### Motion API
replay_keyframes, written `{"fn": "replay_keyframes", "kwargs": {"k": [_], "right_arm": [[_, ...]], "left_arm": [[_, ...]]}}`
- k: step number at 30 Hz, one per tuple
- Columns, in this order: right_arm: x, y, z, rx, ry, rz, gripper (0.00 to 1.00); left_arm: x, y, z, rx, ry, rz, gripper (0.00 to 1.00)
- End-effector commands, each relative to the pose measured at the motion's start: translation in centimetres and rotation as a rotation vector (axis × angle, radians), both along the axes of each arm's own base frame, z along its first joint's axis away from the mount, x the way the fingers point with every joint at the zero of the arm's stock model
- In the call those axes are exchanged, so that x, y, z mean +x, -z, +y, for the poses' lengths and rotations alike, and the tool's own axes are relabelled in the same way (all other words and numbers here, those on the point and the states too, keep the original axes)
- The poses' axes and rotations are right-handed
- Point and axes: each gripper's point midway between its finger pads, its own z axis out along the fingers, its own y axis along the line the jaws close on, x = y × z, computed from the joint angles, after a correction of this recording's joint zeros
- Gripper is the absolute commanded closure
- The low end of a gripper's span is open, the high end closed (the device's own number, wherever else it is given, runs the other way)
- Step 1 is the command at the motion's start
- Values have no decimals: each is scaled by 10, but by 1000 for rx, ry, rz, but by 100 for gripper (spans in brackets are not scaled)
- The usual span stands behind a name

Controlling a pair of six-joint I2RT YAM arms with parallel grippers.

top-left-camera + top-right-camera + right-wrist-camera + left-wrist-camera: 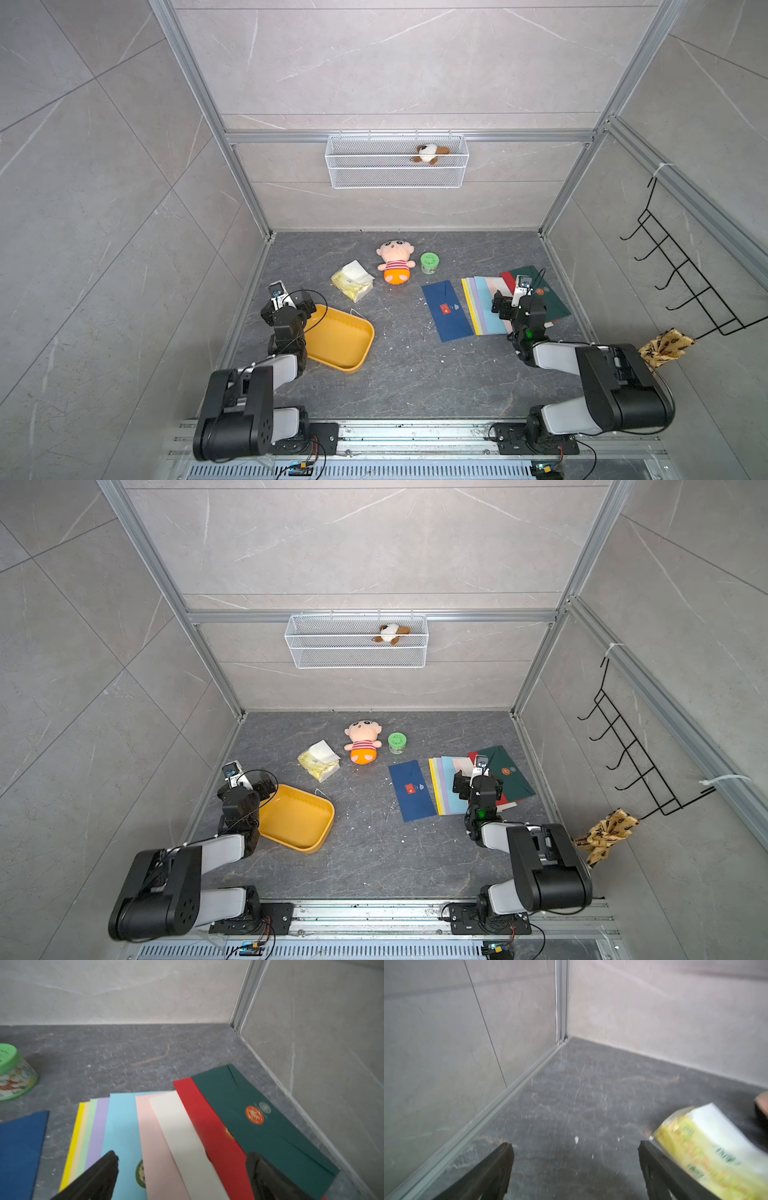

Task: Put the sealed envelopes into the storage box
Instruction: Move the storage box to the center of the board.

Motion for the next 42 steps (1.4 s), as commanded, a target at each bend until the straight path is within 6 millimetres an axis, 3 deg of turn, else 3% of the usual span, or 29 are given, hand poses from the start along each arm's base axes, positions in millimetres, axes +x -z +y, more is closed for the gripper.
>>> {"fn": "replay_keyframes", "kwargs": {"k": [1,5,9,12,15,20,24,29,37,42], "right_arm": [[-1,-35,6,17,10,41,1],[-7,-55,25,208,-5,134,2],[-15,-56,58,306,-76,281,4],[-26,-55,78,326,-115,398,8],[-39,-49,92,312,-144,501,8],[-56,-42,107,304,-177,615,11],[-67,-32,131,325,-245,690,11],[-77,-16,145,350,-266,736,12],[-91,-1,142,309,-271,784,11],[-95,-5,137,289,-267,773,11]], "left_arm": [[-9,-23,7,-167,-84,-65,2],[-9,-45,7,-341,-111,-113,2],[-17,-46,16,-505,-249,-18,2],[-12,-69,-7,-481,-93,35,1],[-20,-85,-22,-492,-9,81,4],[-34,-86,-39,-484,81,172,9],[-36,-65,-65,-556,190,293,18],[-42,-21,-102,-609,258,478,24],[-79,30,-221,-373,458,707,26],[-105,72,-259,-165,500,858,31]]}}
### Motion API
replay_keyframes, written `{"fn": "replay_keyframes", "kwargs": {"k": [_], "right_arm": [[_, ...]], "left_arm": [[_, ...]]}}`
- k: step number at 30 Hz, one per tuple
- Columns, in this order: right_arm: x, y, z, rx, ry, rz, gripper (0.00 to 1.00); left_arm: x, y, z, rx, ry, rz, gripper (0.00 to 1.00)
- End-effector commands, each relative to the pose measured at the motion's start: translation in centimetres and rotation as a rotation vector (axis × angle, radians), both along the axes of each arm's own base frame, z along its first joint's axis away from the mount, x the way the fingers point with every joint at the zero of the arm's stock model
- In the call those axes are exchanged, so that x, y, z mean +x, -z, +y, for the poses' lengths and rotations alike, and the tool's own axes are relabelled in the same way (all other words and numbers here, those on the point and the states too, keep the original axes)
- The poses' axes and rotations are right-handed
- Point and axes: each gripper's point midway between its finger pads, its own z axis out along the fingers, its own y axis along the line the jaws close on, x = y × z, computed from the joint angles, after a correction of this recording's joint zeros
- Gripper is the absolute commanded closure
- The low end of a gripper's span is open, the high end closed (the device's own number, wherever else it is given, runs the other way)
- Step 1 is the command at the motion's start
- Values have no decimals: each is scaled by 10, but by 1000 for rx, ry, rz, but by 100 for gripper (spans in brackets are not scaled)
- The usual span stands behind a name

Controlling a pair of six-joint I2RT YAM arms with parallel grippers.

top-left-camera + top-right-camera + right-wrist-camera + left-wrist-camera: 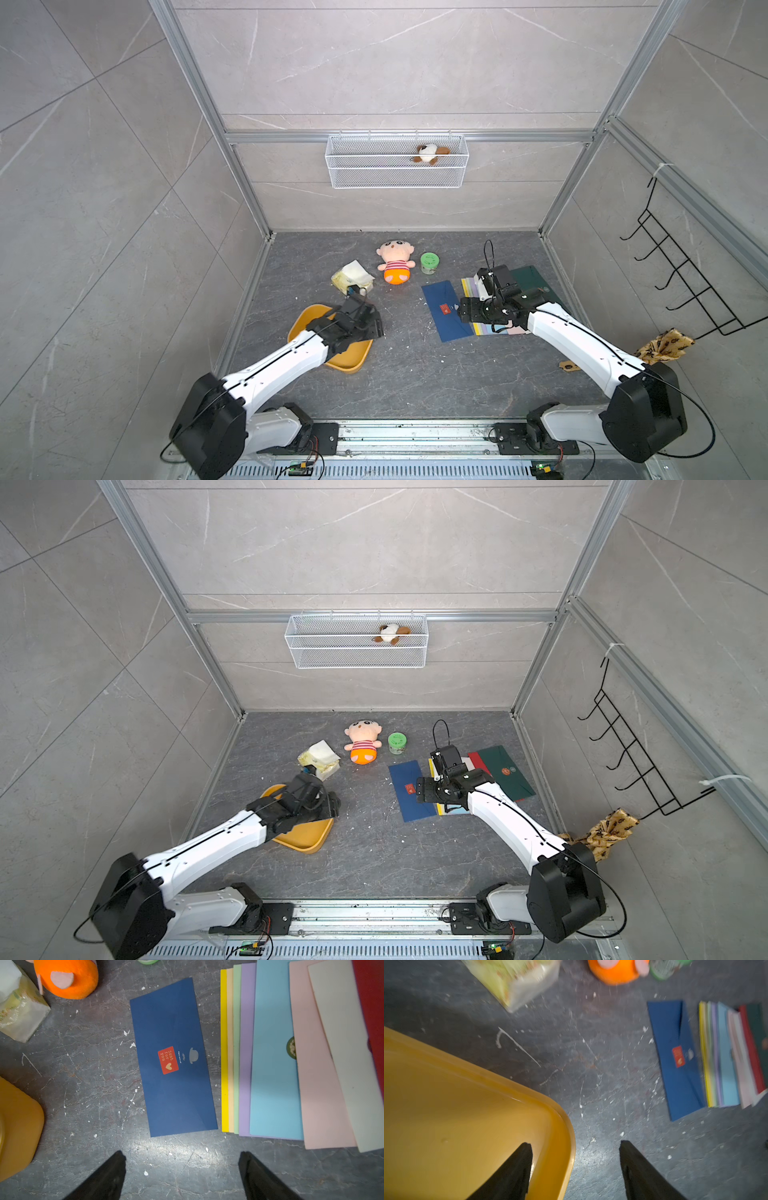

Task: Put the sealed envelopes into the storage box
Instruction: Move the storage box to the center of the board.

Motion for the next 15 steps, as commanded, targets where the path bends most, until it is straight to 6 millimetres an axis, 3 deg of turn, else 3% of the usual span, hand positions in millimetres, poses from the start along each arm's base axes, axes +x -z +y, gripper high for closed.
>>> {"fn": "replay_keyframes", "kwargs": {"k": [1,6,11,13,15], "right_arm": [[-10,-1,-7,-29,-3,4,11],[-13,2,-9,-39,-8,17,11],[-15,5,-9,-28,-5,18,11],[-16,7,-8,-23,-4,22,11],[-17,8,-7,-16,-2,26,12]], "left_arm": [[-4,6,-6,123,8,-9,31],[-10,25,-9,192,31,36,43],[-8,22,-17,171,20,51,86],[-3,18,-25,149,11,43,97],[2,16,-34,137,-2,43,100]]}}
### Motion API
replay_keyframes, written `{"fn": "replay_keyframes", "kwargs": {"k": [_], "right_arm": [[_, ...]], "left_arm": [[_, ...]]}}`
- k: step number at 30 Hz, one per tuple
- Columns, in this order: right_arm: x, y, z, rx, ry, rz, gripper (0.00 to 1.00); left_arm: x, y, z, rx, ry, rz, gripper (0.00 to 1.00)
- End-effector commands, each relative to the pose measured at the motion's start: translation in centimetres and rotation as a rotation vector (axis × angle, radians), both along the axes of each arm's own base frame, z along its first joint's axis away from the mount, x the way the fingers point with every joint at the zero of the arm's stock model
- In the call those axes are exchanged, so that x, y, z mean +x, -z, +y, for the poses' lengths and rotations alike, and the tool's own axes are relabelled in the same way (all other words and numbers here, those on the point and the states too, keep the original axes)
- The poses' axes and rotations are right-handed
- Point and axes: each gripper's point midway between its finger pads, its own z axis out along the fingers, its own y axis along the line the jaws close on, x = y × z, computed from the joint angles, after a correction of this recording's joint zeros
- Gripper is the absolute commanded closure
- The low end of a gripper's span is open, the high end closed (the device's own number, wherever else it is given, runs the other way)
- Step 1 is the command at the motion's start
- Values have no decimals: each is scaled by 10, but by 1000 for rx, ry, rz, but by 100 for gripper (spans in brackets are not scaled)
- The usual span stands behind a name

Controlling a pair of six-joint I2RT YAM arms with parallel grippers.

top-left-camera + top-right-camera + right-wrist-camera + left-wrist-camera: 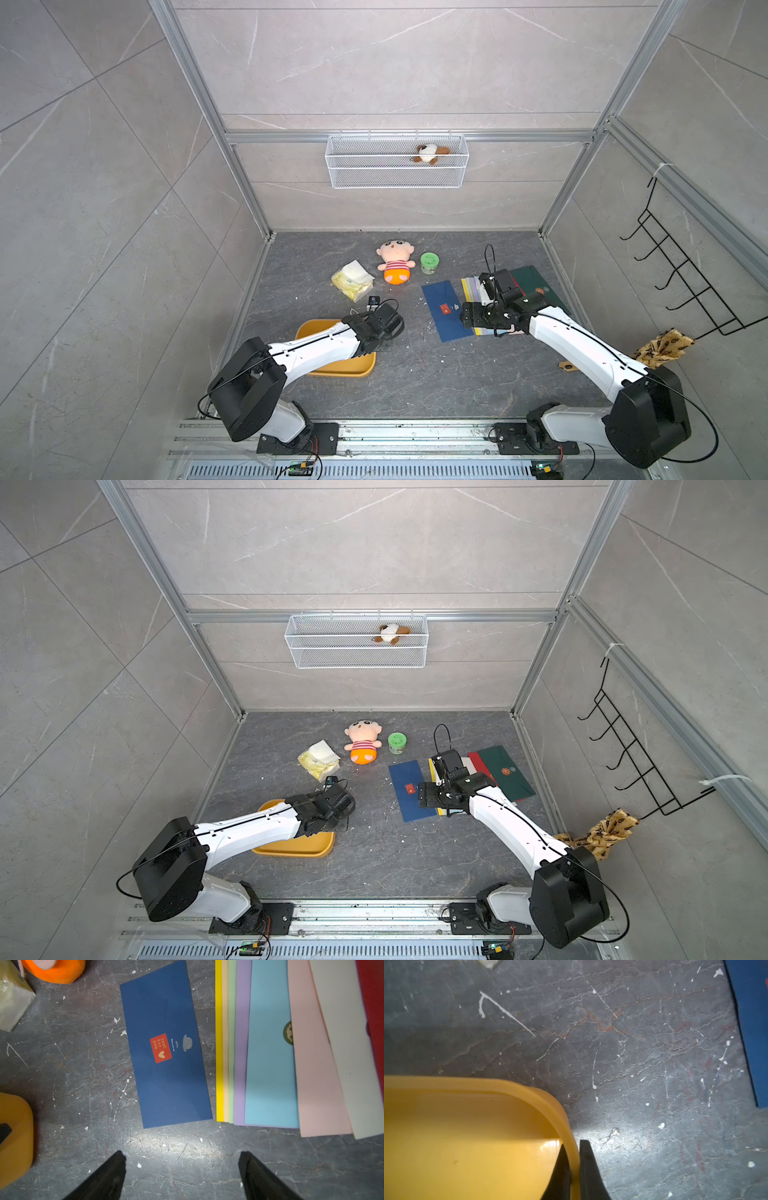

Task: Put the sealed envelopes into the storage box
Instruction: Move the storage box to the center of the board.

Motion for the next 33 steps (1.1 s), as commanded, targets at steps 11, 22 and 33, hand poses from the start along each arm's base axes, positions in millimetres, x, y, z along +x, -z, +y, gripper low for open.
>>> {"fn": "replay_keyframes", "kwargs": {"k": [11,22,33], "right_arm": [[-2,2,9,42,-11,21,12],[40,8,49,132,-49,60,16],[117,35,76,95,19,127,25]], "left_arm": [[21,4,-104,-76,10,32,94],[45,-36,-110,-46,30,-53,41],[8,-73,-96,-247,71,-35,40]]}}
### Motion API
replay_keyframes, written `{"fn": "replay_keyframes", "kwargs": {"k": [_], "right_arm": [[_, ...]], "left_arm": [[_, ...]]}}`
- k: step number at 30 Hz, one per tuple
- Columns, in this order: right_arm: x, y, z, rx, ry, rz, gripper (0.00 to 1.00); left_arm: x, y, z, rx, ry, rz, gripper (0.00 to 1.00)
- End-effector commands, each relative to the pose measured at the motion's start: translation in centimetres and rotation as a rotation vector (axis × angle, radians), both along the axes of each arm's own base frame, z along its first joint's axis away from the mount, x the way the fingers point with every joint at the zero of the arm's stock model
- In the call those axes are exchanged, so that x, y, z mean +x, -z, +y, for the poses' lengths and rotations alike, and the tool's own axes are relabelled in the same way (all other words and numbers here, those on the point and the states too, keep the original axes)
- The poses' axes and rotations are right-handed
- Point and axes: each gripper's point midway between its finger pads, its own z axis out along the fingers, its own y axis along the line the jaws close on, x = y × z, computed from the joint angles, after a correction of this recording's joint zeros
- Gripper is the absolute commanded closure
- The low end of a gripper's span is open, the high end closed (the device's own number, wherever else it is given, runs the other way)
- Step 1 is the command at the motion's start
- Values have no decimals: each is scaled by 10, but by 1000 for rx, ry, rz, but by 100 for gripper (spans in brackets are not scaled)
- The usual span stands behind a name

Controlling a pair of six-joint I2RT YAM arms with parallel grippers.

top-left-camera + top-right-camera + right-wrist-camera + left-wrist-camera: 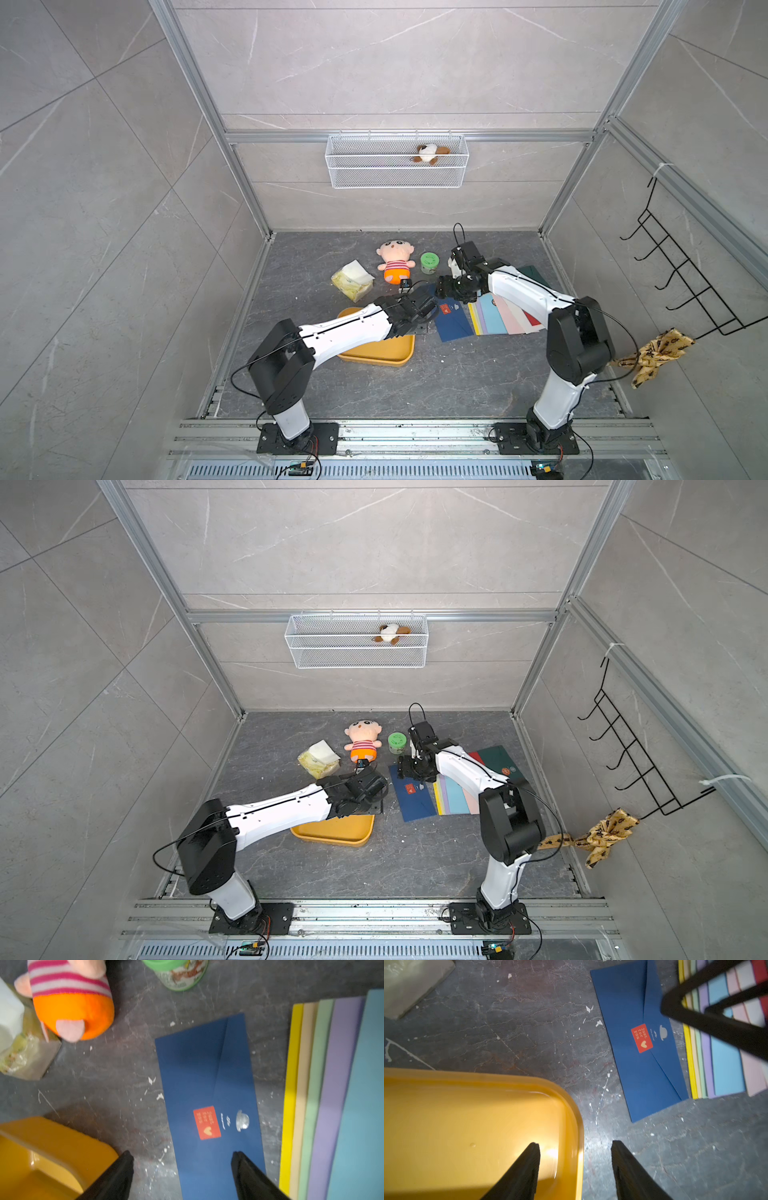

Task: Put the sealed envelopes into the storage box
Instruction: Move the storage box to the center of the board, then pick up the envelope from the center of the board.

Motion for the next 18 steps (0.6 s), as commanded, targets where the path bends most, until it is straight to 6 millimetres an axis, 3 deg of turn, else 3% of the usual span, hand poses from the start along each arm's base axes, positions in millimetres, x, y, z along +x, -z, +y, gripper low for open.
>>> {"fn": "replay_keyframes", "kwargs": {"k": [1,5,8,18], "right_arm": [[6,14,5,-10,43,58,26],[4,32,8,17,87,109,31],[-9,48,5,21,116,162,33],[-82,77,-2,21,175,268,35]], "left_arm": [[-8,-27,0,-107,12,-15,40],[-15,-36,7,-134,14,-23,40],[-19,-39,3,-182,25,-16,40],[-18,-43,-19,-267,66,-7,40]]}}
